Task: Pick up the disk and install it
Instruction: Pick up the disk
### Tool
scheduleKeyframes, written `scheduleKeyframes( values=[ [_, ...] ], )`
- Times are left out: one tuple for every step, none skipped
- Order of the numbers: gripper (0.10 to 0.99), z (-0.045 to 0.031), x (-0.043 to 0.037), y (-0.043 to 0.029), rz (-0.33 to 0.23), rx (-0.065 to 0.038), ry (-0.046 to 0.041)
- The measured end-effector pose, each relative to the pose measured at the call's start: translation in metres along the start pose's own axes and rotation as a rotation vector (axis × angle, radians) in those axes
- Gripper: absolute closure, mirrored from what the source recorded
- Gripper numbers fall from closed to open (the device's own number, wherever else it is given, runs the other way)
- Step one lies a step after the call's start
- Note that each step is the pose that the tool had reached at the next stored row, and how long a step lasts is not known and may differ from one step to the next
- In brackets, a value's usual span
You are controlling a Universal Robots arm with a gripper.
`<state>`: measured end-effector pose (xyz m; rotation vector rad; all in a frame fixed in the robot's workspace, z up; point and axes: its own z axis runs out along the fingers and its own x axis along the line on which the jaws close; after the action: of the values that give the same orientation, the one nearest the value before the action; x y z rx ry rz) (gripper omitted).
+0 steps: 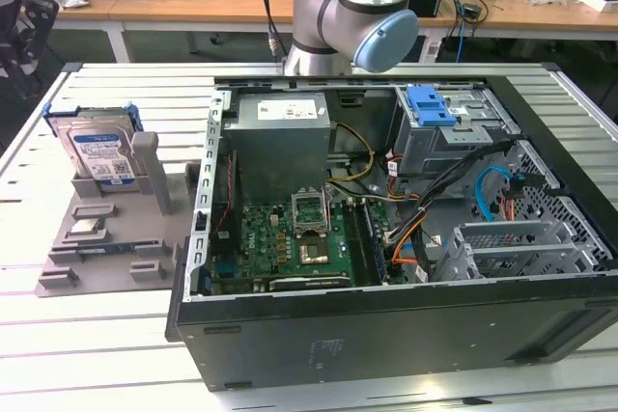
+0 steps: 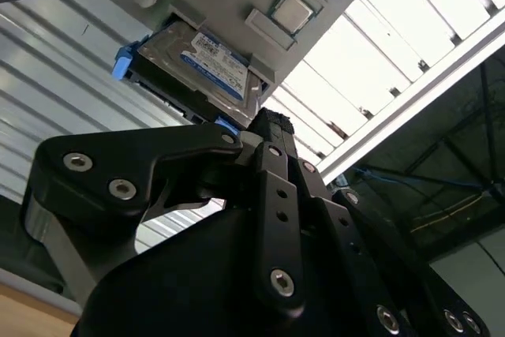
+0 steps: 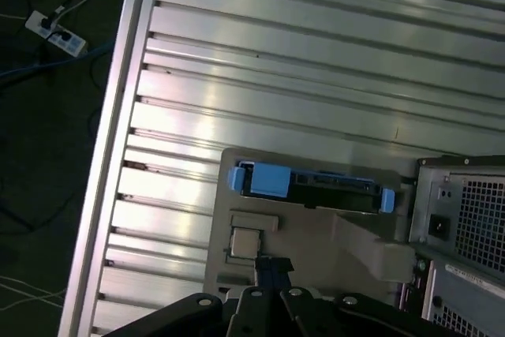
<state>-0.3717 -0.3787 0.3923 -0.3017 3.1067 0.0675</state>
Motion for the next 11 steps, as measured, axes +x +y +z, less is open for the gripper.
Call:
scheduleKeyframes(
  values=[
    [0.98,0.0,0.0,0.0,-0.012,0.0,0.0005],
    [0.98,0.0,0.0,0.0,-0.023,-0.001,0.001],
    [0.98,0.0,0.0,0.0,-0.034,-0.001,0.0014],
    [0.98,0.0,0.0,0.0,-0.041,-0.001,0.0017],
    [0.98,0.0,0.0,0.0,-0.059,-0.001,0.0024],
    [0.98,0.0,0.0,0.0,-0.069,-0.002,0.0029],
    [0.98,0.0,0.0,0.0,-0.077,-0.002,0.0032],
    [0.98,0.0,0.0,0.0,-0.094,-0.002,0.0039],
    [0.98,0.0,0.0,0.0,-0.11,-0.003,0.0045],
    [0.98,0.0,0.0,0.0,-0.118,-0.003,0.0049],
    [0.98,0.0,0.0,0.0,-0.129,-0.003,0.0053]
  ],
)
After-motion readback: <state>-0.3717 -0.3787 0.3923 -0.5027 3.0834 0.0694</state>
